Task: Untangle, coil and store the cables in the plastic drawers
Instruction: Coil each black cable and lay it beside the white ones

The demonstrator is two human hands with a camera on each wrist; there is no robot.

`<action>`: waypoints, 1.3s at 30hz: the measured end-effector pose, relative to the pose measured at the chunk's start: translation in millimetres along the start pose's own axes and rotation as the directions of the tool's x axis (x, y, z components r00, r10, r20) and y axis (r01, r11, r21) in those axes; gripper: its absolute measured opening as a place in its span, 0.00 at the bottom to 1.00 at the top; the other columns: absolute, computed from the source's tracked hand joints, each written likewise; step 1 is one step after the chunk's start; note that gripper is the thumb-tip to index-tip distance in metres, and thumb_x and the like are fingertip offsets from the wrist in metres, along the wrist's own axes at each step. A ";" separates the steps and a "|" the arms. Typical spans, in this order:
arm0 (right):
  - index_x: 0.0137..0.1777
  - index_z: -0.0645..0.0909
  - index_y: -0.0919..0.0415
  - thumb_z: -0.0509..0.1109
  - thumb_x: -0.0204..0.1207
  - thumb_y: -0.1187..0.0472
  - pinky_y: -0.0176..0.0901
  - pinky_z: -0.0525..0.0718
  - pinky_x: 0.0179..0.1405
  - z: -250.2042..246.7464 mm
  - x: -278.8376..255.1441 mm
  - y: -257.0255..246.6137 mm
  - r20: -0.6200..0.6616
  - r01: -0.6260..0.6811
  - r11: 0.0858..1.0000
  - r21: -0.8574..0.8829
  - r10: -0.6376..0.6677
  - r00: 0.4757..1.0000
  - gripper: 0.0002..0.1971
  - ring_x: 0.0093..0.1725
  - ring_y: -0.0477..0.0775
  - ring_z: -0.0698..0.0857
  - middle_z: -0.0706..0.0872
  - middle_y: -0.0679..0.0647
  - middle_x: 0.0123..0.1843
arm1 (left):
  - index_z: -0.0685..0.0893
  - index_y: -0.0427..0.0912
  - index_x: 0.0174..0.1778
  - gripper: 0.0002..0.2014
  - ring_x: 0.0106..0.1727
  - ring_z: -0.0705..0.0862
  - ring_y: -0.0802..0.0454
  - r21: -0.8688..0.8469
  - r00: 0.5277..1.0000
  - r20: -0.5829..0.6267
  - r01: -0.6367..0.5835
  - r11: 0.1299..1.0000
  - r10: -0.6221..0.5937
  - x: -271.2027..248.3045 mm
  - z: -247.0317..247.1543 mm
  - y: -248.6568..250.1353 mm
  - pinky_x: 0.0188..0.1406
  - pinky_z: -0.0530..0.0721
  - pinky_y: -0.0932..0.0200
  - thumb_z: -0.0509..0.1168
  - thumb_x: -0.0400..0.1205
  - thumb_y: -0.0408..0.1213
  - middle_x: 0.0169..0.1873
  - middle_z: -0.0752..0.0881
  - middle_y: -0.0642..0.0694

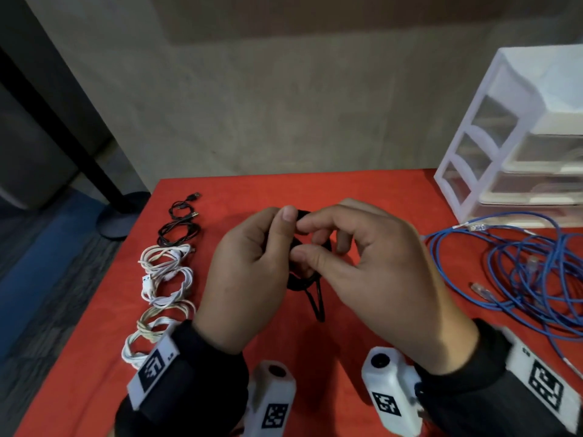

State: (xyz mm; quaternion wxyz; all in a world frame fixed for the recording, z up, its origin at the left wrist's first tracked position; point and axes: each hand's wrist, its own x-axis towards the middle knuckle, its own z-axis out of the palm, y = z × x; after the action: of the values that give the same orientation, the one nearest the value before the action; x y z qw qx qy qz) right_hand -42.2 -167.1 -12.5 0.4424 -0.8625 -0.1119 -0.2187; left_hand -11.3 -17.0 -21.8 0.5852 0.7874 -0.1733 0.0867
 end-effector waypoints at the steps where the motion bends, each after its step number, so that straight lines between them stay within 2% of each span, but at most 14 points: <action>1: 0.50 0.90 0.46 0.82 0.71 0.53 0.29 0.77 0.40 0.1 -0.5 0.1 0.004 -0.014 1.000 0.027 0.014 1.000 0.08 0.41 0.51 0.83 0.83 0.41 0.39 | 0.86 0.44 0.38 0.19 0.27 0.80 0.62 -0.010 1.000 0.023 0.016 1.000 -0.016 -0.2 0.1 -0.9 0.28 0.75 0.66 0.57 0.92 0.42 0.24 0.85 0.50; 4: 0.46 0.90 0.47 0.81 0.73 0.57 0.27 0.78 0.40 3.5 -2.5 -1.1 0.042 -0.068 0.991 0.115 0.064 0.997 0.05 0.42 0.50 0.84 0.83 0.43 0.39 | 0.85 0.47 0.36 0.21 0.28 0.79 0.59 -0.041 0.995 0.058 0.080 0.996 -0.078 -0.6 1.2 -5.7 0.29 0.76 0.60 0.56 0.93 0.43 0.25 0.84 0.52; 8: 0.44 0.89 0.50 0.80 0.75 0.58 0.31 0.78 0.43 4.8 -2.2 -0.9 0.096 -0.019 1.000 0.016 0.017 0.995 0.02 0.43 0.47 0.83 0.80 0.43 0.39 | 0.87 0.45 0.39 0.21 0.33 0.85 0.51 -0.050 0.996 0.063 0.069 0.996 -0.065 -1.6 0.5 -8.3 0.32 0.82 0.52 0.55 0.93 0.43 0.31 0.89 0.45; 11: 0.44 0.87 0.55 0.76 0.80 0.62 0.28 0.76 0.44 -7.5 6.0 -6.5 0.059 0.010 0.984 0.177 -0.021 0.998 0.03 0.40 0.41 0.83 0.83 0.45 0.38 | 0.81 0.36 0.39 0.22 0.25 0.77 0.49 -0.090 0.989 0.112 0.109 0.990 -0.099 -3.0 1.1 -10.2 0.24 0.75 0.50 0.56 0.91 0.48 0.22 0.81 0.46; 13: 0.45 0.84 0.56 0.72 0.83 0.62 0.29 0.74 0.41 -28.7 18.0 0.9 -0.057 -0.047 0.930 0.363 0.073 0.996 0.05 0.37 0.40 0.77 0.81 0.43 0.36 | 0.76 0.31 0.40 0.25 0.21 0.70 0.50 -0.150 0.957 0.230 0.216 0.965 -0.179 -5.0 2.2 -9.9 0.19 0.68 0.54 0.56 0.87 0.53 0.20 0.71 0.49; 15: 0.45 0.85 0.53 0.72 0.83 0.59 0.36 0.73 0.41 -52.2 29.8 16.2 -0.138 -0.089 0.868 0.488 0.178 0.974 0.04 0.37 0.45 0.75 0.80 0.45 0.34 | 0.76 0.35 0.37 0.23 0.20 0.65 0.54 -0.212 0.914 0.329 0.318 0.924 -0.239 -6.6 1.6 -6.4 0.19 0.67 0.63 0.55 0.85 0.53 0.19 0.67 0.54; 19: 0.44 0.84 0.50 0.71 0.80 0.56 0.44 0.74 0.39 -55.7 31.5 39.4 -0.177 -0.159 0.841 0.517 0.287 0.941 0.04 0.36 0.50 0.76 0.81 0.51 0.35 | 0.77 0.44 0.32 0.23 0.24 0.64 0.56 -0.293 0.912 0.353 0.322 0.900 -0.211 -3.7 -4.3 -4.5 0.23 0.63 0.64 0.58 0.89 0.54 0.22 0.68 0.57; 23: 0.48 0.81 0.51 0.71 0.82 0.64 0.43 0.73 0.41 -53.6 29.1 51.8 -0.126 -0.182 0.948 0.262 0.221 0.967 0.06 0.37 0.45 0.77 0.82 0.48 0.42 | 0.72 0.49 0.30 0.19 0.26 0.64 0.54 -0.210 0.948 0.294 0.185 0.960 -0.118 -2.7 -8.3 -11.3 0.25 0.64 0.61 0.58 0.87 0.51 0.25 0.67 0.53; 25: 0.53 0.82 0.50 0.72 0.79 0.64 0.42 0.75 0.49 -56.3 27.4 53.9 -0.163 -0.077 0.990 -0.117 0.057 0.985 0.08 0.45 0.45 0.79 0.82 0.42 0.48 | 0.70 0.49 0.32 0.20 0.27 0.65 0.55 -0.136 0.971 0.213 0.137 0.981 -0.106 -0.6 -7.0 -17.3 0.25 0.67 0.59 0.58 0.89 0.52 0.26 0.67 0.51; 27: 0.56 0.84 0.50 0.73 0.79 0.57 0.39 0.75 0.52 -49.0 22.2 43.9 -0.137 0.047 0.963 -0.265 -0.086 0.987 0.07 0.48 0.47 0.79 0.82 0.44 0.50 | 0.70 0.43 0.35 0.22 0.28 0.66 0.54 -0.019 0.987 0.132 0.090 0.996 -0.087 1.0 -3.5 -23.7 0.27 0.67 0.53 0.57 0.89 0.55 0.27 0.67 0.50; 31: 0.61 0.86 0.50 0.76 0.73 0.40 0.25 0.73 0.49 -13.2 7.0 22.2 0.116 0.055 0.993 -0.101 -0.043 0.992 0.21 0.50 0.43 0.83 0.85 0.43 0.51 | 0.72 0.47 0.35 0.18 0.28 0.68 0.58 0.001 0.998 0.047 0.036 0.999 -0.036 -1.4 6.0 -22.7 0.28 0.69 0.57 0.56 0.89 0.52 0.25 0.71 0.57; 34: 0.61 0.85 0.49 0.77 0.74 0.53 0.33 0.80 0.51 4.6 1.0 29.7 0.192 -0.013 1.000 -0.027 0.018 0.981 0.15 0.49 0.42 0.86 0.87 0.43 0.48 | 0.73 0.40 0.39 0.19 0.29 0.68 0.57 -0.146 0.998 0.057 0.028 0.989 -0.020 -4.6 9.1 -16.0 0.28 0.71 0.59 0.55 0.91 0.48 0.27 0.71 0.55; 37: 0.58 0.87 0.53 0.75 0.77 0.64 0.52 0.86 0.44 6.9 2.6 31.4 0.234 -0.219 0.932 0.290 0.153 0.960 0.11 0.41 0.51 0.89 0.91 0.52 0.41 | 0.73 0.39 0.39 0.16 0.29 0.69 0.56 -0.217 0.998 0.054 0.054 0.975 -0.043 -3.9 7.6 -10.0 0.28 0.72 0.62 0.54 0.92 0.41 0.26 0.72 0.53; 39: 0.59 0.87 0.61 0.75 0.79 0.67 0.40 0.83 0.37 5.8 3.7 25.9 0.257 -0.351 0.782 0.515 0.249 0.934 0.10 0.37 0.46 0.86 0.90 0.54 0.37 | 0.74 0.38 0.40 0.16 0.30 0.70 0.53 -0.272 0.994 0.058 0.106 0.957 -0.094 -0.9 3.7 -9.5 0.28 0.72 0.60 0.54 0.91 0.41 0.25 0.71 0.53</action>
State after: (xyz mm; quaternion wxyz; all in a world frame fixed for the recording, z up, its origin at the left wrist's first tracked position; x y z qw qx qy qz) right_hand -27.3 -177.5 -32.2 0.6900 -0.7200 -0.0695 -0.0268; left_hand -8.8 -17.9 -31.6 0.6882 0.7082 -0.1567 0.0146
